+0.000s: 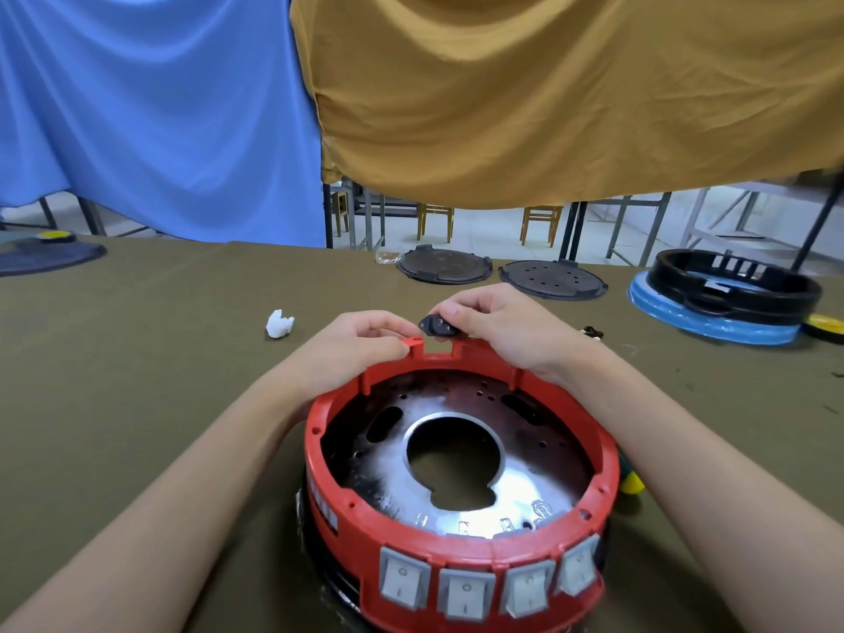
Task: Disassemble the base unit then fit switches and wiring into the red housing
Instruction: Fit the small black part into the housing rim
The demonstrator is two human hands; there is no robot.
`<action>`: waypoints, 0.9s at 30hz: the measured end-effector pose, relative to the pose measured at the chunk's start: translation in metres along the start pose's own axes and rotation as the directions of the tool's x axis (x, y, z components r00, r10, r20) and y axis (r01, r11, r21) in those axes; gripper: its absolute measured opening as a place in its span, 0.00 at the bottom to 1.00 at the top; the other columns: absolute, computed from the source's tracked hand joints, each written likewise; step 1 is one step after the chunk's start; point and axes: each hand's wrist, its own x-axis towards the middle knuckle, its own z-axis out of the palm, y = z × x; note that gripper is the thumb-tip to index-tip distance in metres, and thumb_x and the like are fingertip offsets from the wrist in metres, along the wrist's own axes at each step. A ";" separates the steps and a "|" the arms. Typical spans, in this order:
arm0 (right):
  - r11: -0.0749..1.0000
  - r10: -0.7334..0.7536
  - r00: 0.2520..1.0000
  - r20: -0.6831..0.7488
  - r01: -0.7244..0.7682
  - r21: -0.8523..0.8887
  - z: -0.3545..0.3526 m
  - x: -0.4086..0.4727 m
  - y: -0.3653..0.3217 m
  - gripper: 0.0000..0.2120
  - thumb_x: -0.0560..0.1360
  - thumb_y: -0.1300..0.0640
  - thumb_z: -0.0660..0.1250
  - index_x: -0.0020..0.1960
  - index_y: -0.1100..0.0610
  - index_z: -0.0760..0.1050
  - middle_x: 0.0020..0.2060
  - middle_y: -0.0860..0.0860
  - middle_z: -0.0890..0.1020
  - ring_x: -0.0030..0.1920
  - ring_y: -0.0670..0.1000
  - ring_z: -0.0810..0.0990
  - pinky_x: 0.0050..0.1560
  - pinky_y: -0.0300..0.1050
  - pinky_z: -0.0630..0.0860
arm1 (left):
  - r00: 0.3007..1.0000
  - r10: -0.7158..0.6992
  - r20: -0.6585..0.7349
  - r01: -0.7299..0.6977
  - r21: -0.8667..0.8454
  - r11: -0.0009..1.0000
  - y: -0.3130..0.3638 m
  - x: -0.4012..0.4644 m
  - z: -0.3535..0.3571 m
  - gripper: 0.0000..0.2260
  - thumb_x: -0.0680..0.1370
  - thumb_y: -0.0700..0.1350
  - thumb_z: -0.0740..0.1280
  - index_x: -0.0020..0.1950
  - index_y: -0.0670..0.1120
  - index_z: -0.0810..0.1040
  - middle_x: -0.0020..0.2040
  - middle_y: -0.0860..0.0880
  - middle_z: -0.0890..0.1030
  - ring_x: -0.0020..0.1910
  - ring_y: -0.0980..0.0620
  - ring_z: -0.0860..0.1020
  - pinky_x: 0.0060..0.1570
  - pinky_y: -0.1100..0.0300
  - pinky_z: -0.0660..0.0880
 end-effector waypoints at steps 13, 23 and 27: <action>0.999 -0.027 0.999 0.036 0.028 -0.020 -0.001 0.003 0.003 0.09 0.80 0.52 0.65 0.52 0.51 0.84 0.45 0.48 0.86 0.51 0.51 0.82 0.58 0.47 0.75 | 0.997 0.074 -0.033 -0.074 0.006 0.997 0.001 -0.001 0.001 0.10 0.78 0.34 0.67 0.54 0.46 0.83 0.51 0.44 0.85 0.46 0.52 0.83 0.50 0.62 0.79; 0.999 -0.031 0.999 0.045 0.032 -0.016 -0.001 0.004 0.005 0.05 0.78 0.53 0.68 0.47 0.48 0.83 0.41 0.48 0.86 0.40 0.42 0.80 0.48 0.40 0.73 | 0.994 0.097 -0.055 -0.097 0.020 0.995 0.004 -0.002 0.003 0.10 0.78 0.33 0.67 0.55 0.43 0.82 0.52 0.41 0.85 0.46 0.52 0.82 0.51 0.62 0.79; 0.999 -0.026 0.999 0.042 0.027 -0.026 -0.002 0.004 0.004 0.05 0.78 0.53 0.68 0.46 0.47 0.83 0.40 0.47 0.86 0.40 0.41 0.80 0.46 0.38 0.71 | 0.993 0.105 -0.058 -0.103 0.035 0.994 0.003 -0.002 0.003 0.10 0.78 0.33 0.67 0.54 0.44 0.82 0.52 0.42 0.85 0.46 0.52 0.82 0.51 0.62 0.79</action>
